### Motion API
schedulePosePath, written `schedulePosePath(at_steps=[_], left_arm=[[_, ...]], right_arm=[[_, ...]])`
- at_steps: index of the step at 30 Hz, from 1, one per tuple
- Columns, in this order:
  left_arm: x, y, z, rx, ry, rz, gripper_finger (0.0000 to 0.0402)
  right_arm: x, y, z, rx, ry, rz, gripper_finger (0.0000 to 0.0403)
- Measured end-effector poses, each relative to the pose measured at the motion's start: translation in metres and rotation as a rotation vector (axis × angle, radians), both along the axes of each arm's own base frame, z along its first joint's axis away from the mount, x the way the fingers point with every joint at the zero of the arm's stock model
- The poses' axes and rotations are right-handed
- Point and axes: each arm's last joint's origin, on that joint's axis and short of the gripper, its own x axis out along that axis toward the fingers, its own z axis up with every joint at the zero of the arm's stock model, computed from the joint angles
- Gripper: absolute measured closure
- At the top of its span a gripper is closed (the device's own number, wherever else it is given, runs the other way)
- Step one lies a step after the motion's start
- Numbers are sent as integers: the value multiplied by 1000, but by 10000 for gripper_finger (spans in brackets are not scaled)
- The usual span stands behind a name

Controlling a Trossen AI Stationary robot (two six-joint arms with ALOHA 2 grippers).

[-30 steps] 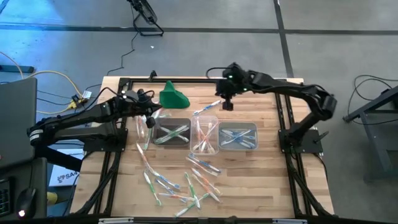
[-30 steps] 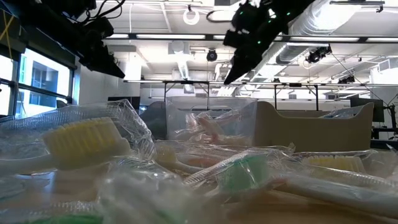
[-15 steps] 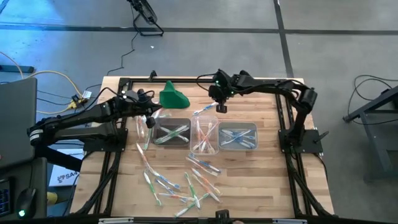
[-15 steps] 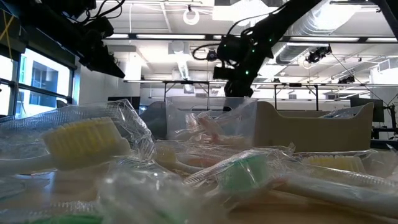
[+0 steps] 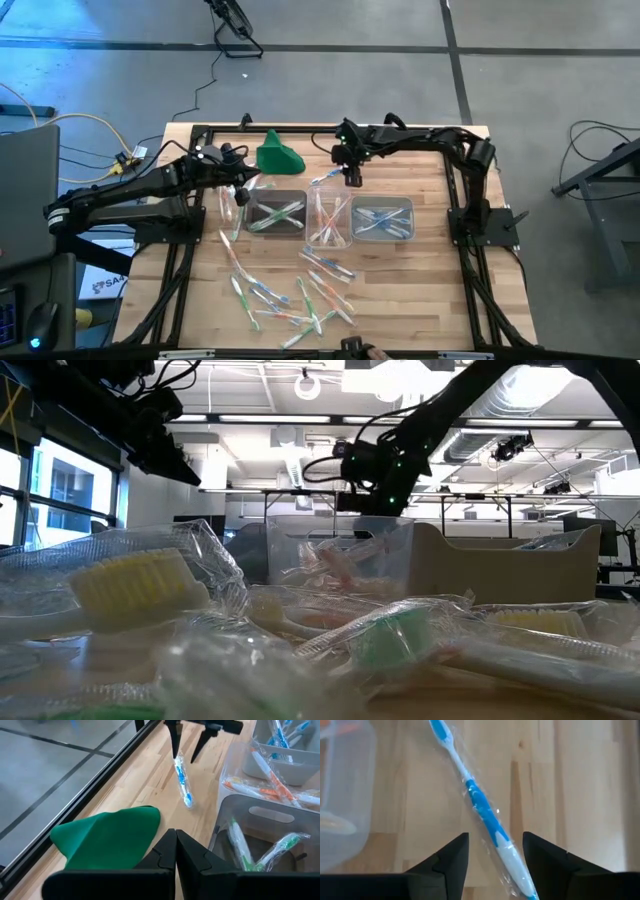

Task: Pick & Place Toothbrushes
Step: Put the blue toothbrush into the gray bin

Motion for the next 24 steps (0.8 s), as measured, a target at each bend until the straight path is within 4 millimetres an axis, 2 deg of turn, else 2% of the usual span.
schedulePosePath(at_steps=[8,18,24], left_arm=[[0,0,0,-1,1,1,401],[0,0,0,-3,-1,2,401],[0,0,0,-3,-1,2,401]], right_arm=[[5,-5,-15,-4,-4,-4,225],[0,-11,-16,-8,11,1,226],[-3,-15,-29,20,50,-6,226]])
